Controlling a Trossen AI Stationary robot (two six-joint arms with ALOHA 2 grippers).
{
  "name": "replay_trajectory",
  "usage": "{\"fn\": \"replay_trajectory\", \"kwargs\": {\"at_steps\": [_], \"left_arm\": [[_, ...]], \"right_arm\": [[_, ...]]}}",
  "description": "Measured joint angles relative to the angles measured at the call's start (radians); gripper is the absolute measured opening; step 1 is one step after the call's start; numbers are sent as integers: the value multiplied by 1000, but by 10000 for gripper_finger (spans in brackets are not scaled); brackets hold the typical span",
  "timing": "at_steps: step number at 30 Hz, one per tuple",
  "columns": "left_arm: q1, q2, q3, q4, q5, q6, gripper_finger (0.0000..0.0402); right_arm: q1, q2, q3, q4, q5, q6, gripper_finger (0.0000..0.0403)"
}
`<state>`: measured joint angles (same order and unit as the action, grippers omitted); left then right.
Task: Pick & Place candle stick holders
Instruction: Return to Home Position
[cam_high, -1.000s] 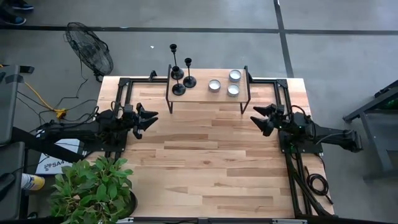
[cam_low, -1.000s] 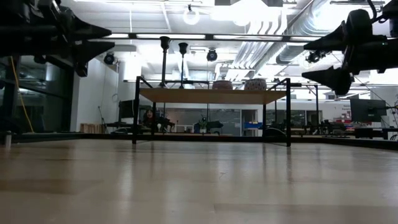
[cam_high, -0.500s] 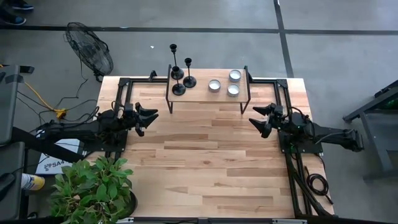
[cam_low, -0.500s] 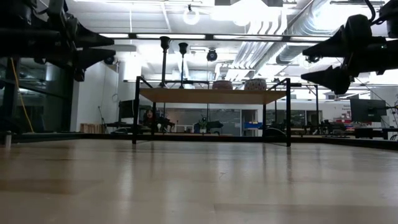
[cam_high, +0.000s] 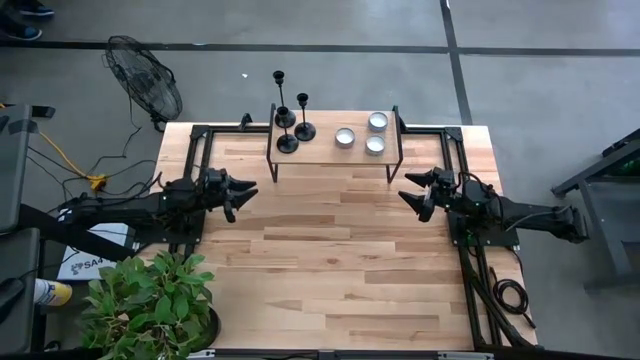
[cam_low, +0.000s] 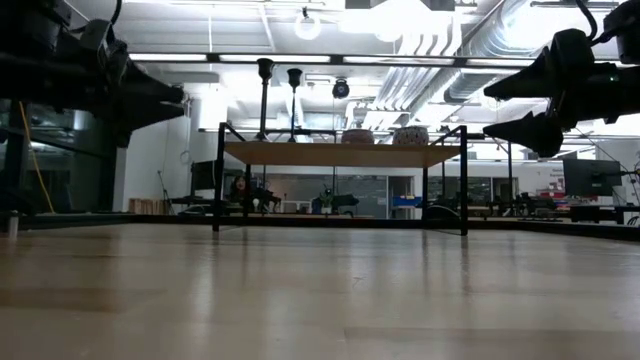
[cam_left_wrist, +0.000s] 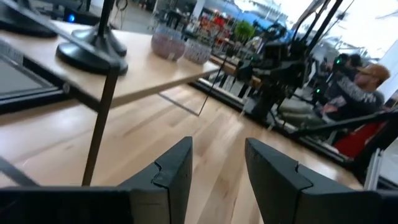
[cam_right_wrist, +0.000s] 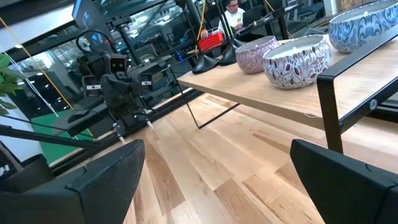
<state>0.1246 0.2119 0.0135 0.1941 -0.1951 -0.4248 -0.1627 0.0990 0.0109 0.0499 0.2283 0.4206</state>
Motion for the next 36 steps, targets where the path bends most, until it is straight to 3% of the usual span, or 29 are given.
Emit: {"fn": "replay_trajectory", "kwargs": {"at_steps": [15, 36], "left_arm": [[0, 0, 0, -119, 0, 0, 145], [0, 0, 0, -123, 0, 0, 145]], "right_arm": [[0, 0, -1, 1, 0, -2, 399], [0, 0, -1, 1, 0, -2, 399]]}}
